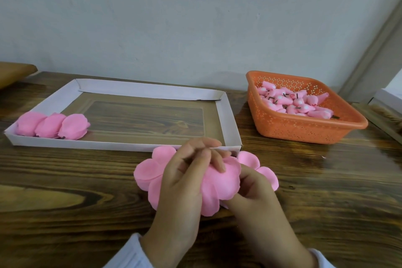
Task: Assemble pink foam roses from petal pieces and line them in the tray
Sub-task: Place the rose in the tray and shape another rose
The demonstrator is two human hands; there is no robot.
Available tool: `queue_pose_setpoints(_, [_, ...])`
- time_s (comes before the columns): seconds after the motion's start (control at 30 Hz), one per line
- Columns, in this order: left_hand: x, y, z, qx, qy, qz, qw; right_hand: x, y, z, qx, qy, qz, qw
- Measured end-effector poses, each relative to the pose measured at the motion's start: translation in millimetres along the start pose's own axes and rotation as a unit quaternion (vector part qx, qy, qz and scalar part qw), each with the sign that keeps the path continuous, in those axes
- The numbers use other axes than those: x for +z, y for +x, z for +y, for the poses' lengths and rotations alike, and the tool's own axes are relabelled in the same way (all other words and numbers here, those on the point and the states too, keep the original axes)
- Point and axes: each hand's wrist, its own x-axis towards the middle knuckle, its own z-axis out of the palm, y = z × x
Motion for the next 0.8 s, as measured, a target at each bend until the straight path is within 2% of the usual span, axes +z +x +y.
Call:
queue_pose_setpoints(0.2, [-0.4, -2.6, 0.5, -0.028, 0.029, -0.043, 0.998, 2.2, 0.7, 3.3, 0.019, 0.030, 0.013, 0.999])
queue_pose_setpoints(0.27, [0.8, -3.6, 2.2, -0.037, 0.037, -0.059, 0.997, 0.3, 1.4, 5.6, 0.055, 0.088, 0.022, 0.994])
queue_pose_setpoints(0.37, [2.5, -4.7, 5.1, -0.036, 0.048, -0.082, 0.995, -0.9, 2.8, 1.4, 0.084, 0.193, -0.012, 0.977])
queue_pose_setpoints(0.5, [1.7, -5.9, 6.1, -0.012, 0.097, -0.113, 0.989, -2.8, 2.4, -0.4, 0.086, 0.286, -0.045, 0.953])
queue_pose_setpoints(0.63, [-0.4, -7.9, 4.6, -0.036, 0.101, -0.104, 0.989, -8.5, 5.1, -4.7, 0.087, 0.214, -0.065, 0.971])
queue_pose_setpoints(0.7, [-0.6, -8.3, 2.5, -0.069, 0.101, -0.083, 0.989, -21.6, 8.8, -12.7, 0.104, 0.129, -0.105, 0.981])
queue_pose_setpoints(0.8, [-4.4, -6.1, -2.1, -0.116, 0.104, -0.042, 0.987, -47.3, 12.8, -27.0, 0.150, -0.019, -0.175, 0.973])
